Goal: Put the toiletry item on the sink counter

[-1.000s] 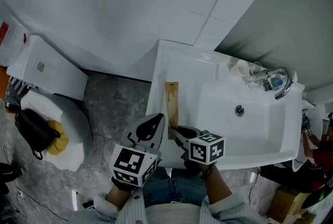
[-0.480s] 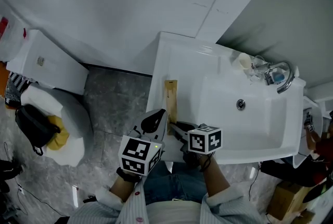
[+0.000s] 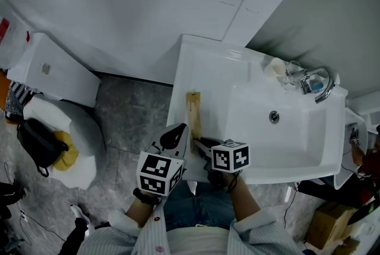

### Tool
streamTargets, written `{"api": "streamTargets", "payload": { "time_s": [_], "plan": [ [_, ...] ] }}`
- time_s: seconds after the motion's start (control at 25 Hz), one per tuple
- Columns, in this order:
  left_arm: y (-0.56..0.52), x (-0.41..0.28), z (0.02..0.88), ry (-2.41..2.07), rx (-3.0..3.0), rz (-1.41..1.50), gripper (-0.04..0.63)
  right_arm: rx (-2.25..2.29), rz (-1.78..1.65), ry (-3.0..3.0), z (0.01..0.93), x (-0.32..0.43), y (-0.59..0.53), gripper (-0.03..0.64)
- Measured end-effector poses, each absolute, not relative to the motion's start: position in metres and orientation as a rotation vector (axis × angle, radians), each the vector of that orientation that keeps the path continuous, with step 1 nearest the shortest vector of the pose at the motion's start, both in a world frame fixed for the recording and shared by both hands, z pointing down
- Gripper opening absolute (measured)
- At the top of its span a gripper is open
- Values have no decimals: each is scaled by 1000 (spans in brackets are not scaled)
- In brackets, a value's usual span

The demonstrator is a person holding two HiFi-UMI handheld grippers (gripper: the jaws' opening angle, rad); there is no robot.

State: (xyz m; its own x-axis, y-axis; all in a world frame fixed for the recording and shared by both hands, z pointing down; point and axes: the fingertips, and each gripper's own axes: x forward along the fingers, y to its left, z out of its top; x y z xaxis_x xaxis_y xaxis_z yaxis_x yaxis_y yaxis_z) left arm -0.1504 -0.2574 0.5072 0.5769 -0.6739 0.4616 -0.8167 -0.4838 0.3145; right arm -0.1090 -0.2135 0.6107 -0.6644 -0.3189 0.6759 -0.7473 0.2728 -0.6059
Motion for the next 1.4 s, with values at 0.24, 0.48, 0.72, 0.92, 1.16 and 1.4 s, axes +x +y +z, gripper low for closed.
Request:
{"api": "streamTargets", "payload": {
  "time_s": [0.24, 0.48, 0.72, 0.92, 1.16, 1.4],
  "plan": [
    [-256, -150, 507, -1182, 2314, 382, 16, 978, 1342, -2118, 612, -110, -214, 78],
    [-258, -151, 505, -1187, 2322, 382, 17, 974, 1305, -2115, 611, -112, -214, 97],
    [-260, -150, 503, -1194, 2324, 381, 17, 966, 1287, -2112, 609, -114, -213, 129],
    [-261, -152, 500, -1212, 2320, 381, 17, 966, 1264, -2104, 609, -112, -213, 155],
    [-261, -149, 496, -1238, 2324, 383, 17, 986, 1235, -2109, 606, -105, -216, 178],
    [-258, -139, 488, -1259, 2332, 384, 17, 1000, 1240, -2143, 595, -92, -215, 183]
  ]
}}
